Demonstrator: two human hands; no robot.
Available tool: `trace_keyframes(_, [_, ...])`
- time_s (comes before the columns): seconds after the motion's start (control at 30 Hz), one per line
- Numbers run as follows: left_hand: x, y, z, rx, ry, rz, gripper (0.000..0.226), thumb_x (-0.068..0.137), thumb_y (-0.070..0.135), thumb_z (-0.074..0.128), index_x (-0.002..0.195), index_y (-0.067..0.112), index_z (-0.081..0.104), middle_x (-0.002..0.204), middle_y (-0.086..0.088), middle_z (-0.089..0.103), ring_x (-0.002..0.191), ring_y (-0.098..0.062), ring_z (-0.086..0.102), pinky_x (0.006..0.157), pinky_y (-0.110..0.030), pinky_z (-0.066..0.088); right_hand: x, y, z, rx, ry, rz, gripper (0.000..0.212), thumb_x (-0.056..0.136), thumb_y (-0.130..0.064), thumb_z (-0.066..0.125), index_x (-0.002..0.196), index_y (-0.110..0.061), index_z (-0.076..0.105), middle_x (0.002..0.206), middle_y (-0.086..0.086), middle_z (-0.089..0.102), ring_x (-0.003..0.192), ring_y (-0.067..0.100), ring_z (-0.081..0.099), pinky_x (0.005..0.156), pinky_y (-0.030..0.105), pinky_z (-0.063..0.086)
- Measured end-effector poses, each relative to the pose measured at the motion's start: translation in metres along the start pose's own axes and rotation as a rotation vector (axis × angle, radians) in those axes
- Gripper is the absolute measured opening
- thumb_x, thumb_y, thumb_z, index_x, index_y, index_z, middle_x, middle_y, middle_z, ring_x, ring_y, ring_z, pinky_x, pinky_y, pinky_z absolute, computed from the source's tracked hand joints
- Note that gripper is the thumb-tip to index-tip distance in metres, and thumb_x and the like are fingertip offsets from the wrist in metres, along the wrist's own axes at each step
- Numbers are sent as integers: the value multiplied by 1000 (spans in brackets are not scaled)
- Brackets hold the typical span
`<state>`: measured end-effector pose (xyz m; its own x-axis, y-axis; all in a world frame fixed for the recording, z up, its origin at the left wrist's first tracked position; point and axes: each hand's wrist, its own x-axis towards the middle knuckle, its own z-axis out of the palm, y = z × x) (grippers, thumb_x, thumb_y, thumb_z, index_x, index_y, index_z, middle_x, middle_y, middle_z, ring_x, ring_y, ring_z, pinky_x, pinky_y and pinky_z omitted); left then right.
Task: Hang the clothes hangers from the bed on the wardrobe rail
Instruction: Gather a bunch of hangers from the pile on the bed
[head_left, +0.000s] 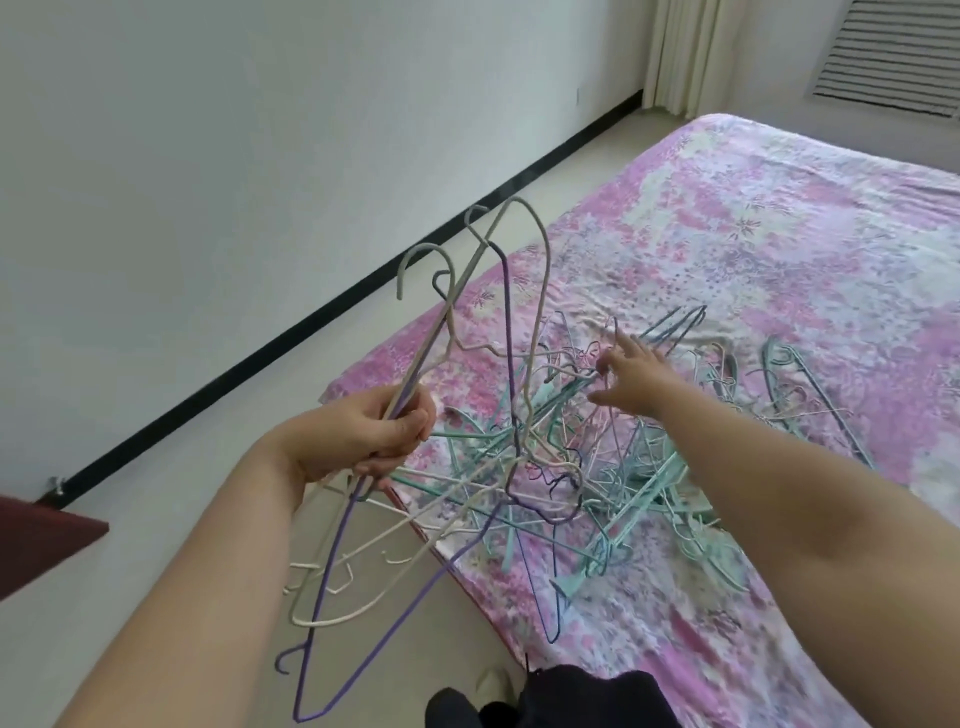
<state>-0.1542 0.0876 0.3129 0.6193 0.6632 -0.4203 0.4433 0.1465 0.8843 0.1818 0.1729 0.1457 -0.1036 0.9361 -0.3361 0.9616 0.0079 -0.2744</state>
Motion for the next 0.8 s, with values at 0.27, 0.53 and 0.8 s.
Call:
trace_keyframes(0.27, [3, 12, -10, 26, 71, 52, 29, 96, 33, 54, 82, 9, 47, 57, -12, 30, 36, -12, 30, 48, -31, 45, -3, -16, -4, 333, 212, 207, 21, 94, -32, 49, 106, -15, 55, 92, 8, 62, 73, 25, 58, 59, 31, 49])
trace_keyframes(0.53, [13, 71, -30, 167, 399, 188, 24, 101, 24, 49, 96, 2, 56, 49, -5, 33, 39, -11, 32, 47, -32, 50, -23, -21, -120, 434, 618, 296, 8, 92, -22, 46, 95, -15, 49, 85, 7, 57, 73, 27, 49, 57, 29, 32])
trace_keyframes(0.8, [41, 69, -42, -54, 464, 139, 26, 100, 31, 49, 93, 8, 59, 72, 5, 63, 47, -13, 46, 51, -33, 51, -59, -35, -176, 652, 678, 341, 37, 99, -20, 34, 136, -24, 30, 111, 13, 64, 95, 33, 62, 79, 43, 48])
